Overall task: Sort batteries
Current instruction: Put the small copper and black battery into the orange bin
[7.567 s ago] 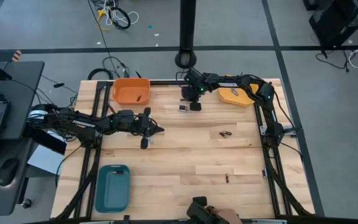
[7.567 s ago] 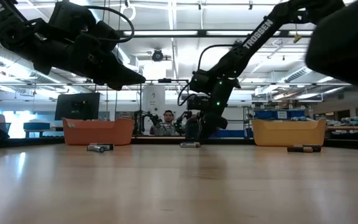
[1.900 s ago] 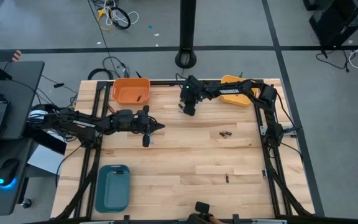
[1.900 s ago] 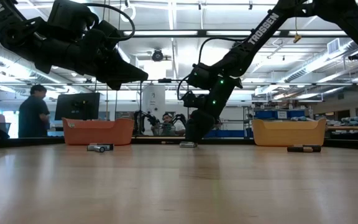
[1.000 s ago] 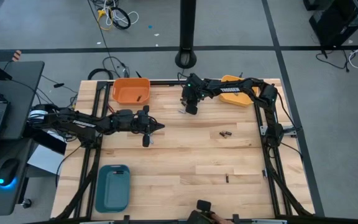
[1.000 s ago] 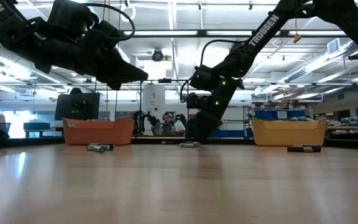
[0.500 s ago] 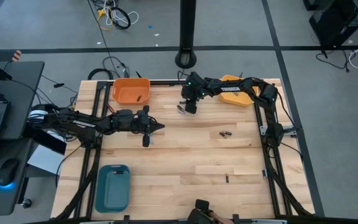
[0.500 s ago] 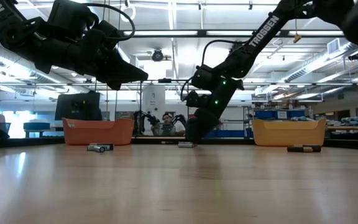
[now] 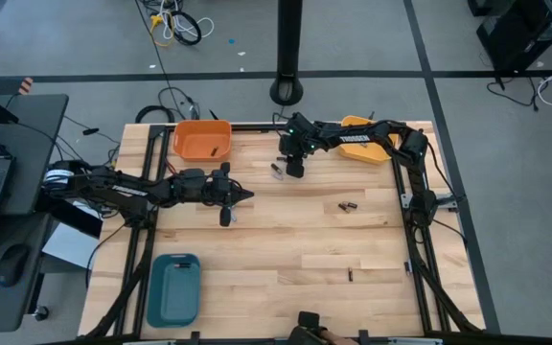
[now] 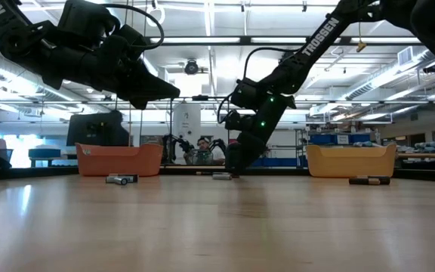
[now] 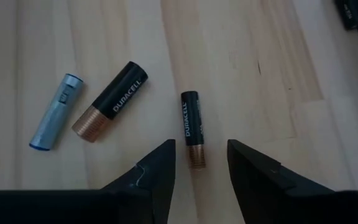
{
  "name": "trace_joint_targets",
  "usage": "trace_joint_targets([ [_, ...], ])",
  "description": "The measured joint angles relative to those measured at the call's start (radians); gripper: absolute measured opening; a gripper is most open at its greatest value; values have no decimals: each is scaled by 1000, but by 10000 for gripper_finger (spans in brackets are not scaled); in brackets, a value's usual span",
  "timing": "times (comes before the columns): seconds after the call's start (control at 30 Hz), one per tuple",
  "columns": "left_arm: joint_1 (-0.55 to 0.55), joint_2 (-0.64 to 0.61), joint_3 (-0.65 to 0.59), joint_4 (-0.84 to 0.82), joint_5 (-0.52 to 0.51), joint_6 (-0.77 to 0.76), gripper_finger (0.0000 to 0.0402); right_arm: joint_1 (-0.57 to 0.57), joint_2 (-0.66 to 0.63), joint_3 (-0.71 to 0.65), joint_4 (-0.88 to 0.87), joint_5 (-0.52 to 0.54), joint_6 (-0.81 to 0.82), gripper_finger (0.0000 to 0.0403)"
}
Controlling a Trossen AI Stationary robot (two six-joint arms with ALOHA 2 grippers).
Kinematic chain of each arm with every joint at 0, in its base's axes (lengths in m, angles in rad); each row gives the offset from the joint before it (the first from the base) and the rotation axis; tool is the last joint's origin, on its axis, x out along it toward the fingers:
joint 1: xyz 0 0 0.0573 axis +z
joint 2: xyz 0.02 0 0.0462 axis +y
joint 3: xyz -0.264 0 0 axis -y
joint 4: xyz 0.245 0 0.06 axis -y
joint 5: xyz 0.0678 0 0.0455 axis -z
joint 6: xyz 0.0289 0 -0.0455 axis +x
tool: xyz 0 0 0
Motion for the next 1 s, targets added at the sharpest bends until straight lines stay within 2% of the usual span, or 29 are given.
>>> trace_joint_targets([
  [0.57, 0, 0, 0, 0, 0, 22, 6, 8, 14, 10, 6, -9, 5, 155],
  [0.8, 0, 0, 0, 1, 0, 22, 6, 21, 63, 104, -100, 38, -1, 154],
  [1.0, 0, 0, 0, -7, 0, 22, 6, 21, 64, 110, -129, 46, -2, 137],
])
